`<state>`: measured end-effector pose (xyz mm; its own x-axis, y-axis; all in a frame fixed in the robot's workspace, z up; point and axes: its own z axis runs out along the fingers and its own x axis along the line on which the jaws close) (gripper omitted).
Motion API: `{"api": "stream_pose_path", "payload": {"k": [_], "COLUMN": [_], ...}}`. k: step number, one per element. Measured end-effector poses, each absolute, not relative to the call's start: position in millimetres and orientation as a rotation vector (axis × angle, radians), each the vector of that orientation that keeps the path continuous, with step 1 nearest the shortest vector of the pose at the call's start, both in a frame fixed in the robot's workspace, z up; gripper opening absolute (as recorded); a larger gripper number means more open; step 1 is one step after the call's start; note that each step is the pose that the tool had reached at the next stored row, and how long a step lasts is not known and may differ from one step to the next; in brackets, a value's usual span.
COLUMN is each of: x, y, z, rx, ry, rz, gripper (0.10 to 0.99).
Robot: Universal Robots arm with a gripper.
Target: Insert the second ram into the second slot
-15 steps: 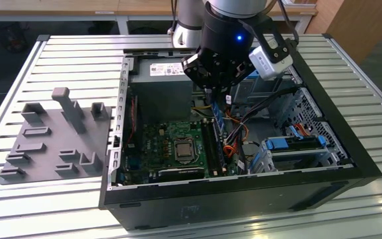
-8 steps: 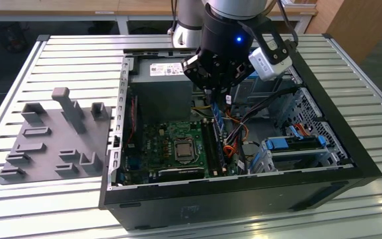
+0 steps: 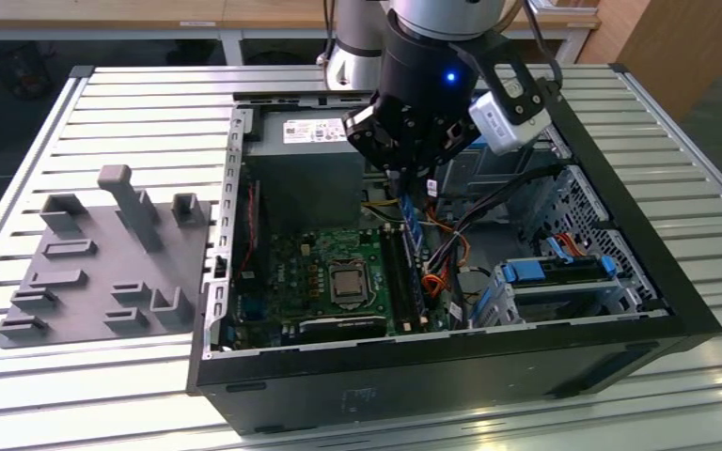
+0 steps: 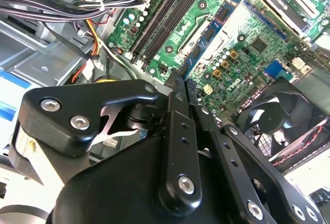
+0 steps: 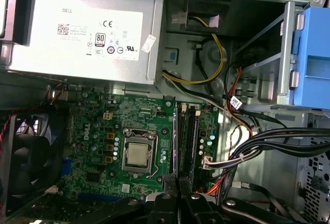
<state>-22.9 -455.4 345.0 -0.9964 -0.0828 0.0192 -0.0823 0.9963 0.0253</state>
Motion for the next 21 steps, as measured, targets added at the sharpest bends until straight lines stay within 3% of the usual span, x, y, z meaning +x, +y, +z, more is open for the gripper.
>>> {"api": "stream_pose_path", "payload": {"k": [21], "x": [-22.8], "y": [-455.5], "z": [335.8], "rx": [0.129], "ry": [-3.114], "rz": [-0.038], "gripper": [0.133]}}
